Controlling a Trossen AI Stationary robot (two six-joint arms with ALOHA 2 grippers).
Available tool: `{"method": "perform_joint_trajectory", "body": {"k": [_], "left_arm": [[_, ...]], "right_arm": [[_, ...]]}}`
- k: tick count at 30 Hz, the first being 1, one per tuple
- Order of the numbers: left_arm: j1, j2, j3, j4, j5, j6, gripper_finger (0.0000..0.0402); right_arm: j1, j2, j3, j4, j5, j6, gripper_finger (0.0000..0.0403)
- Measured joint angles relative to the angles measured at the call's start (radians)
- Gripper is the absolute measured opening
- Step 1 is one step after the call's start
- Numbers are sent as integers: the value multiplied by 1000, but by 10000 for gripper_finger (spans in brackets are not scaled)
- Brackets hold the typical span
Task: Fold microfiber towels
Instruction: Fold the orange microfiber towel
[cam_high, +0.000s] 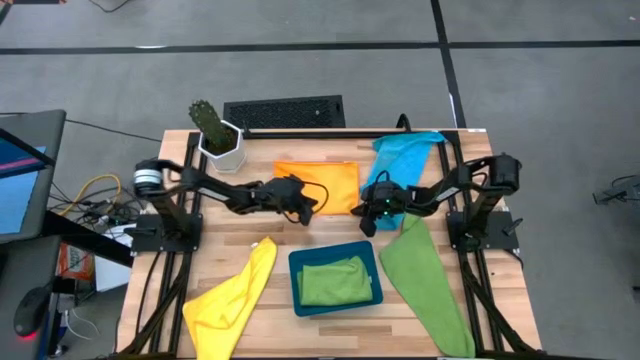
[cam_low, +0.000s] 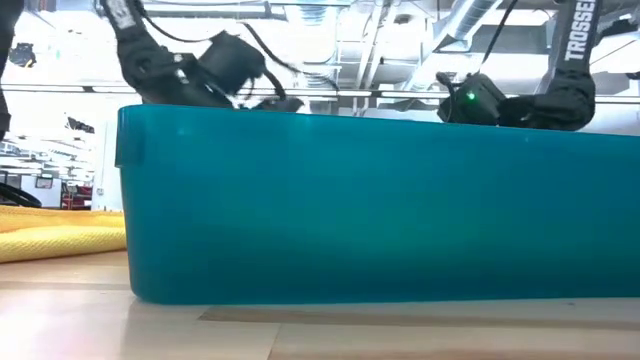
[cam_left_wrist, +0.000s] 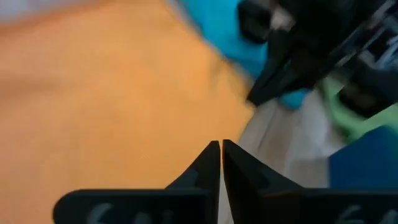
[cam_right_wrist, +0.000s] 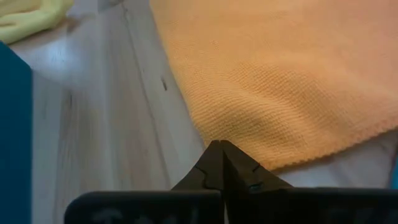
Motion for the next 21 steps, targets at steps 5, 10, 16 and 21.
{"method": "perform_joint_trajectory", "body": {"k": [5, 10, 16, 21], "left_arm": [[0, 85, 75, 0, 2, 30, 9], [-7, 109, 105, -3, 23, 43, 2], [-49, 111, 103, -49, -16, 59, 0], [-76, 129, 103, -68, -91, 70, 0]], "right_arm": [[0, -87, -2, -26, 0, 19, 22], [-3, -216, -3, -89, -3, -16, 19], [41, -267, -3, -177, 5, -196, 58], [55, -201, -2, -209, 9, -228, 100]]}}
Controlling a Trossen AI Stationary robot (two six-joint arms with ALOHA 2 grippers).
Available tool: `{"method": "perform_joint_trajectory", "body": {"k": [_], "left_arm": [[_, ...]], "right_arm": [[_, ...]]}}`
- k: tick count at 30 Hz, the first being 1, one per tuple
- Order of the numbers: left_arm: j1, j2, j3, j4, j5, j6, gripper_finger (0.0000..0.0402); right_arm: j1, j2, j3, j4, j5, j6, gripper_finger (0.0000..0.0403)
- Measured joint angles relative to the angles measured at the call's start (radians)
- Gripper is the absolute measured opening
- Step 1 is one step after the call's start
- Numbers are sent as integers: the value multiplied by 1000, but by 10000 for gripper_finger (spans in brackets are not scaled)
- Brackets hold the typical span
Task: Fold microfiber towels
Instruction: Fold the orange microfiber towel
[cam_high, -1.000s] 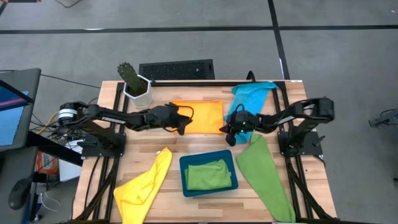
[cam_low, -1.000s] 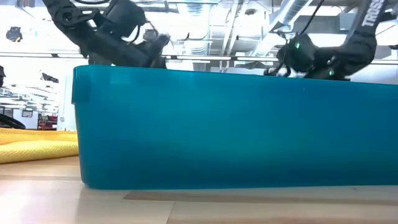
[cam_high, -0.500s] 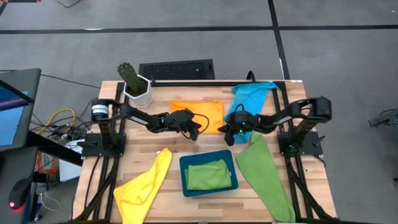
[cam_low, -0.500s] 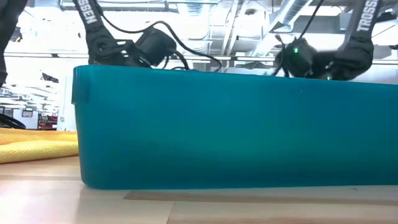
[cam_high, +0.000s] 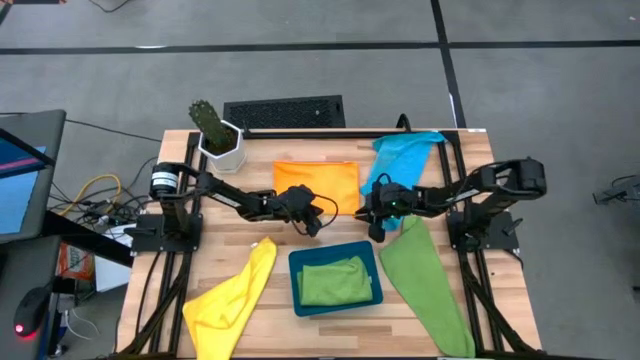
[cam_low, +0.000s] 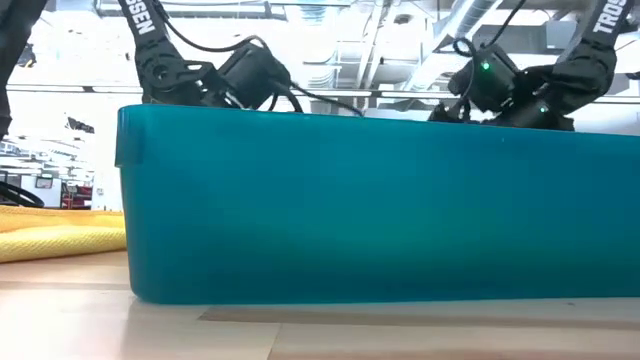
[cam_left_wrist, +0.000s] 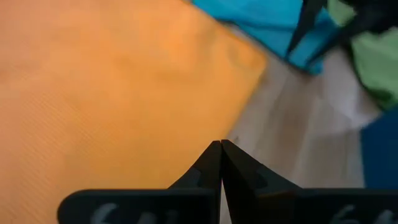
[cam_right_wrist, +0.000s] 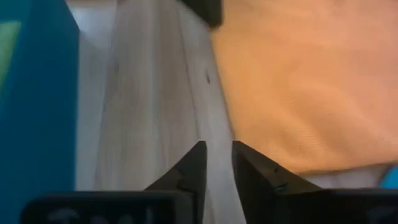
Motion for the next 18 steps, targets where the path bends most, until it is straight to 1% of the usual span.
{"method": "perform_joint_trajectory", "body": {"k": [2, 5, 10, 12, 14, 16, 18], "left_arm": [[0, 10, 1, -5, -27, -1, 0], [1, 16, -2, -17, -29, -1, 0], [0, 35, 0, -10, -5, -1, 0], [-1, 44, 0, -21, 2, -6, 0], [-1, 43, 0, -28, 6, -11, 0], [-1, 43, 1, -40, -3, -11, 0], [-1, 42, 1, -44, -6, -11, 0]], "right_arm": [[-3, 33, 0, -3, 18, 0, 110], [-5, 90, 1, 10, 46, 0, 117], [-11, 129, 6, 26, 41, 31, 118], [-11, 114, 6, 12, 33, 57, 118], [-9, 79, 2, -16, 1, 88, 118], [-7, 15, -4, -62, -18, 115, 118], [-6, -49, -3, -67, -7, 114, 118]]}}
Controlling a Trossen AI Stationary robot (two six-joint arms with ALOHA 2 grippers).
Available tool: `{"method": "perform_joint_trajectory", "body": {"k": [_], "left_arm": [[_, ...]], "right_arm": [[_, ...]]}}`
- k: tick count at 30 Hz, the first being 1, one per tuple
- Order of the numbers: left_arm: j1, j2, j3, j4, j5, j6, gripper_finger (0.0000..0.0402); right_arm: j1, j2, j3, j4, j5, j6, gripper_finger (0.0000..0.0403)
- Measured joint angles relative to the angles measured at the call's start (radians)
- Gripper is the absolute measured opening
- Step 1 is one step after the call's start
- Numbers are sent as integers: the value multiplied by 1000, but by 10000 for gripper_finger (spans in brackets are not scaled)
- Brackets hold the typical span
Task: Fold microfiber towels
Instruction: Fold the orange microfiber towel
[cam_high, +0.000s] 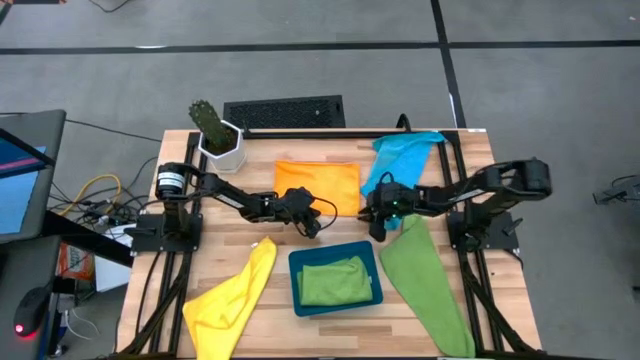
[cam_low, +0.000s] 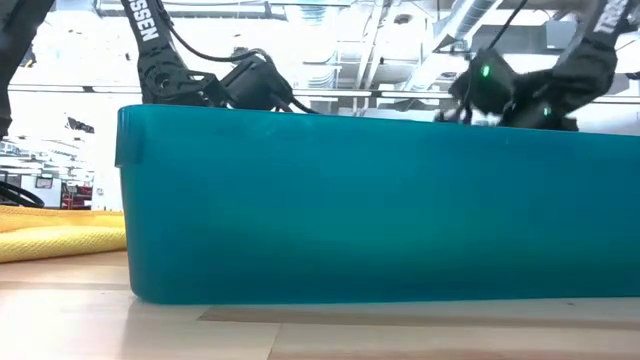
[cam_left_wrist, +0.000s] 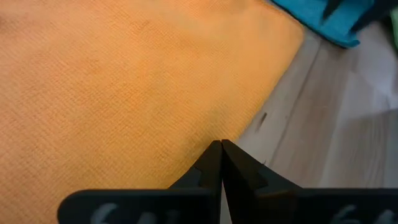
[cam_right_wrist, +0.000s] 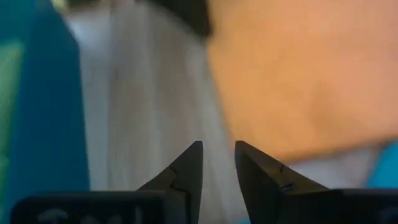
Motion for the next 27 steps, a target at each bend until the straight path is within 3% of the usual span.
{"method": "perform_joint_trajectory", "body": {"k": [4, 8, 19, 27], "left_arm": [[0, 0, 0, -2, 1, 0, 0], [0, 0, 0, -4, 0, 5, 0], [0, 0, 0, -7, 0, 0, 0], [0, 0, 0, -8, 5, -7, 0]], "right_arm": [[-1, -59, 2, 3, 87, -120, 118], [-9, -32, 3, 1, 94, -208, 118], [12, 155, 5, 67, 53, -201, 118], [12, 85, -1, -4, 45, -96, 113]]}}
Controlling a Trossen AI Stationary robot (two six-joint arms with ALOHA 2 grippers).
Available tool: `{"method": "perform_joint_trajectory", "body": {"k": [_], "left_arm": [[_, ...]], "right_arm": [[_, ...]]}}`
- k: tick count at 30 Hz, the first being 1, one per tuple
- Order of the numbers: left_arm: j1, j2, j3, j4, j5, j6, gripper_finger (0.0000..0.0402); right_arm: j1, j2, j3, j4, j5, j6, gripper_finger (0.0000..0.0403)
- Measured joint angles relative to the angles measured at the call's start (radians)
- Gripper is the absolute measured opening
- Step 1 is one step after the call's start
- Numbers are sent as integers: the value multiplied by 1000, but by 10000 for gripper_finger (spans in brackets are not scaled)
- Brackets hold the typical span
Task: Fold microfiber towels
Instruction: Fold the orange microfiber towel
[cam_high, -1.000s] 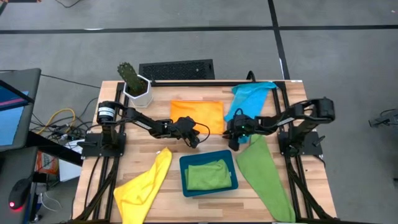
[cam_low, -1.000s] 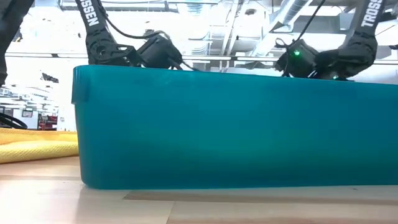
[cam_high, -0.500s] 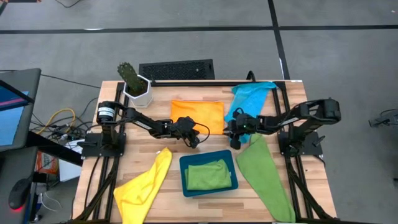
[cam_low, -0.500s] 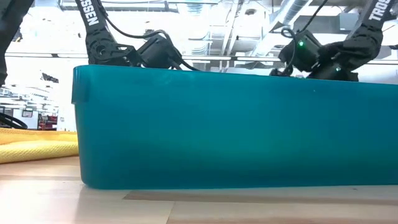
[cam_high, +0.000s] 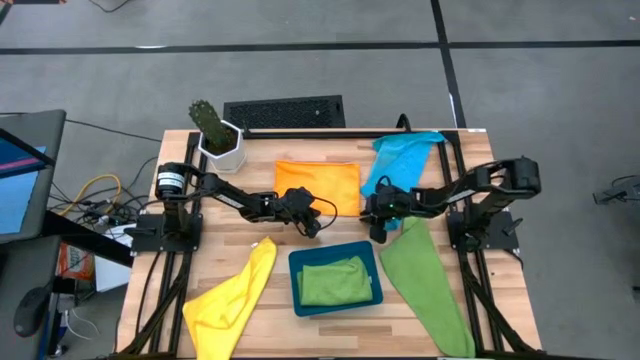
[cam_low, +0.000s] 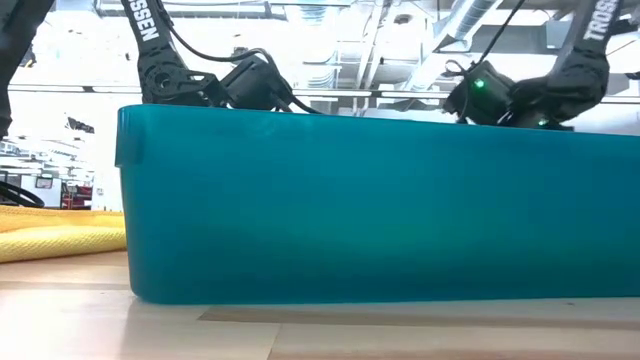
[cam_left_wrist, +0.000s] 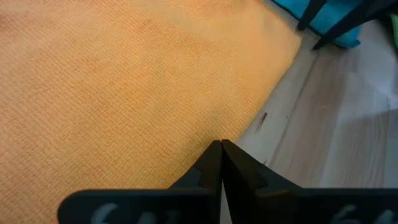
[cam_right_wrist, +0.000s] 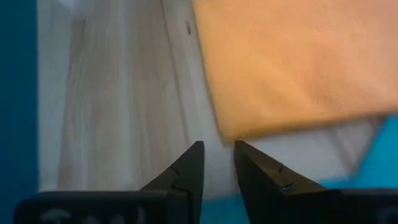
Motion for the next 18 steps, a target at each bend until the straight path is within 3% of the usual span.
{"method": "perform_joint_trajectory", "body": {"k": [5, 8, 18], "left_arm": [[0, 0, 0, -3, 7, 0, 0], [0, 0, 0, -3, 6, 1, 0], [0, 0, 0, -7, 11, 1, 0]], "right_arm": [[8, -132, 4, 27, 14, -28, 112], [6, -125, 1, 37, 35, -112, 112], [-8, 98, 8, 97, 30, -139, 111]]}}
